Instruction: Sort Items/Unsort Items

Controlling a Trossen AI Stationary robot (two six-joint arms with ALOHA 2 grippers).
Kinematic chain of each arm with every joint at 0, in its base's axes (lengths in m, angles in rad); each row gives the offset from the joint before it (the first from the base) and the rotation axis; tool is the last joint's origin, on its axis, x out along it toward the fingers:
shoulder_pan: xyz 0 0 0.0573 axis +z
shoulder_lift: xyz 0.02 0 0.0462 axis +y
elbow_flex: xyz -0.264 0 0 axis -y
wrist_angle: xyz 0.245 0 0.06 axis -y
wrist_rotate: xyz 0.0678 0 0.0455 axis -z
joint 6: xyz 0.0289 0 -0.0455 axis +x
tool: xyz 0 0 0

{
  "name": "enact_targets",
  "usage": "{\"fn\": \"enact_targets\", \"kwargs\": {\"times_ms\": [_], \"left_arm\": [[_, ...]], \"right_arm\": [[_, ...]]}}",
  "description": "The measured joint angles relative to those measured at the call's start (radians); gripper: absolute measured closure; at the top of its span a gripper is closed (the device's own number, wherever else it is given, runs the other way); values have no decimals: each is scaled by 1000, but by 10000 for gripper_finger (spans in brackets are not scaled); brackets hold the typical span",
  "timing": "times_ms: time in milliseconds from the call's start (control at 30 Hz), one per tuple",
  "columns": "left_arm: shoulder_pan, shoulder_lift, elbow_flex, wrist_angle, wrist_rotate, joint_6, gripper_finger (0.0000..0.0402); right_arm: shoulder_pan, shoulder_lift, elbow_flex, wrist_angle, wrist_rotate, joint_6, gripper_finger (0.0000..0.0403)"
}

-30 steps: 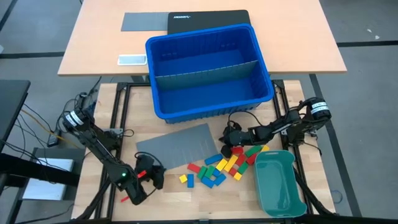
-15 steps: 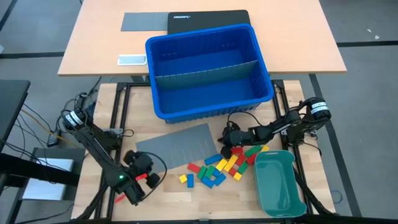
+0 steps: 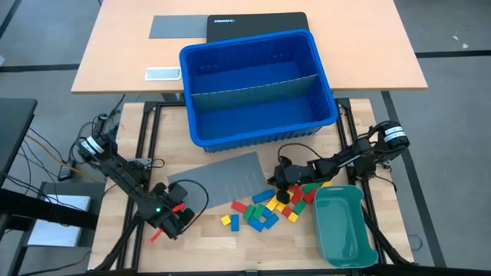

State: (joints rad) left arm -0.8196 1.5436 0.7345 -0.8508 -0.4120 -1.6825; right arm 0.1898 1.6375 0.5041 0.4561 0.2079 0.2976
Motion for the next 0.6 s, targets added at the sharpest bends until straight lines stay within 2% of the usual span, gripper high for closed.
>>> {"fn": "enact_targets", "kwargs": {"times_ms": [167,300,467,533,600], "left_arm": [[2,-7,-93,164,-48,-16,399],[2,-5,-98,163,-64,-29,400],[2,-4,-100,170,-70,-30,400],[2,-3,-100,171,-71,-31,400],[2,-3,-101,173,-74,-31,400]], "right_arm": [[48,0,0,-8,42,-201,308],[72,-1,0,-43,125,-253,280],[62,-2,0,-92,175,-136,265],[42,-2,1,-104,138,-35,266],[12,-4,1,-104,39,61,269]]}}
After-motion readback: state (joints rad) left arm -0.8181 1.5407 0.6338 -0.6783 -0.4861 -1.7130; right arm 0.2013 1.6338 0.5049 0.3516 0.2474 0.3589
